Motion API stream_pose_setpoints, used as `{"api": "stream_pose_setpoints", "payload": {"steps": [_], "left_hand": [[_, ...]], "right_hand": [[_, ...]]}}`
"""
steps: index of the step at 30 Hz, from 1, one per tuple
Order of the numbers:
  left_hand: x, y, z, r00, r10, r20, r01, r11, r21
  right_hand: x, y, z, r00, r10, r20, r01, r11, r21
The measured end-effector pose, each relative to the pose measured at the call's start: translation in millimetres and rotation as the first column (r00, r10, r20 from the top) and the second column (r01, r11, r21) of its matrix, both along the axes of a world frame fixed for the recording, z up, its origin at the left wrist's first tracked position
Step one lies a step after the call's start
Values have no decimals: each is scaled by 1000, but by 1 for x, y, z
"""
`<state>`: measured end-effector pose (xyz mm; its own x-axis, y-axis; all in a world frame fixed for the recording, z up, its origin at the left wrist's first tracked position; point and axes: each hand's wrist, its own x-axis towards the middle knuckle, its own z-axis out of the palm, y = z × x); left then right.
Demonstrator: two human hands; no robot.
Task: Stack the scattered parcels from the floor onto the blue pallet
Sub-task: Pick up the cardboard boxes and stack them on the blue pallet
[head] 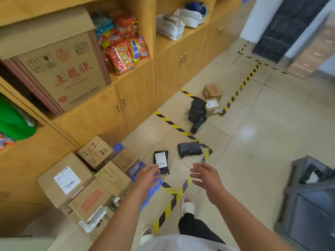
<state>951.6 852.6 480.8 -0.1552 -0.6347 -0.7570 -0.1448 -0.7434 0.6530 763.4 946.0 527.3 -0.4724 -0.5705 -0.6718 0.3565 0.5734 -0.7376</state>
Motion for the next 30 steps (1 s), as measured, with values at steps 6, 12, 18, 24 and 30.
{"api": "stream_pose_setpoints", "payload": {"steps": [6,12,18,24,30], "left_hand": [[-117,10,17,969,-247,3,247,969,-20],[-260,-4,32,937,-345,54,348,935,-66],[-377,-8,53,894,-448,29,449,891,-67],[-493,-52,44,873,-486,46,488,871,-60],[-627,-127,18,897,-441,14,441,893,-87]], "right_hand": [[-95,18,-6,983,-175,57,178,982,-66],[-232,27,2,948,-310,76,318,938,-139],[-333,29,10,924,-373,85,382,912,-147],[-435,4,15,889,-447,95,457,870,-186],[-556,-56,6,869,-490,70,495,853,-166]]}}
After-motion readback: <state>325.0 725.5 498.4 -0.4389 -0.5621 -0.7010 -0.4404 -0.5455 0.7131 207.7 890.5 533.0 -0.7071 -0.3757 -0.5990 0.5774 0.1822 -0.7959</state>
